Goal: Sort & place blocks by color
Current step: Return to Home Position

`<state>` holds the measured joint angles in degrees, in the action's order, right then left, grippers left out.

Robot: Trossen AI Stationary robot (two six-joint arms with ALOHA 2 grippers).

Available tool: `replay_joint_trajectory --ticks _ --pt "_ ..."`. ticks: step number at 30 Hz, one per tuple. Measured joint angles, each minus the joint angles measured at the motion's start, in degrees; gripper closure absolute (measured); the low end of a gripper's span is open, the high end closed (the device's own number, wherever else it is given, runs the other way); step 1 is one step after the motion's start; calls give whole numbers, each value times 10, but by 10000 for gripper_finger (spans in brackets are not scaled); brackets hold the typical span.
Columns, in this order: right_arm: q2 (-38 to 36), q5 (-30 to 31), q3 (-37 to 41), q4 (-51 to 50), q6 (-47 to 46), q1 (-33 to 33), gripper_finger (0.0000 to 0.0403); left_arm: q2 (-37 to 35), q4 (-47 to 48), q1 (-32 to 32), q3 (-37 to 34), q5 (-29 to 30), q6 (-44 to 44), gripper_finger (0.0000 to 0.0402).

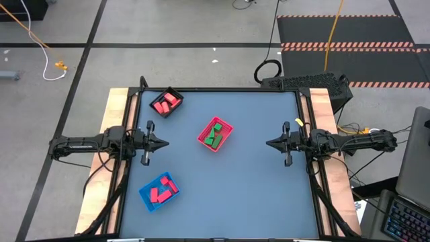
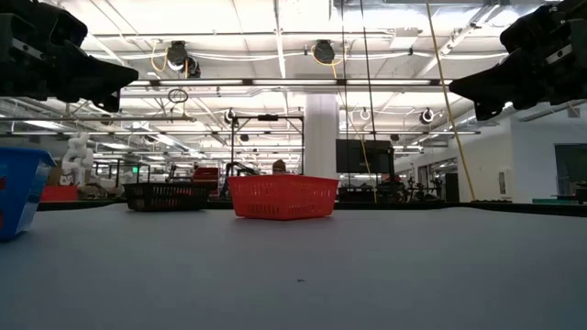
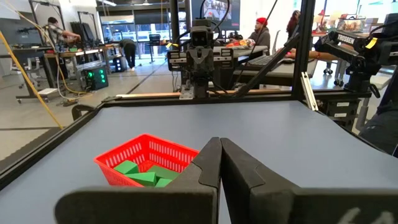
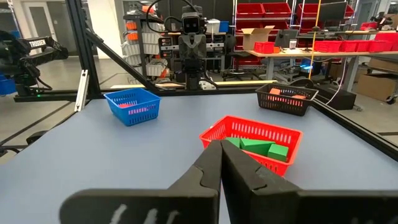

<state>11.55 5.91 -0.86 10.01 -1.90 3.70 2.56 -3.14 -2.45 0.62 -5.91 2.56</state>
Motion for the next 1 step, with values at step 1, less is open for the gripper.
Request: replay_joint_trajectory --ticks 1 --pt "0 0 0 0 0 0 403 0 0 0 0 0 0 392"
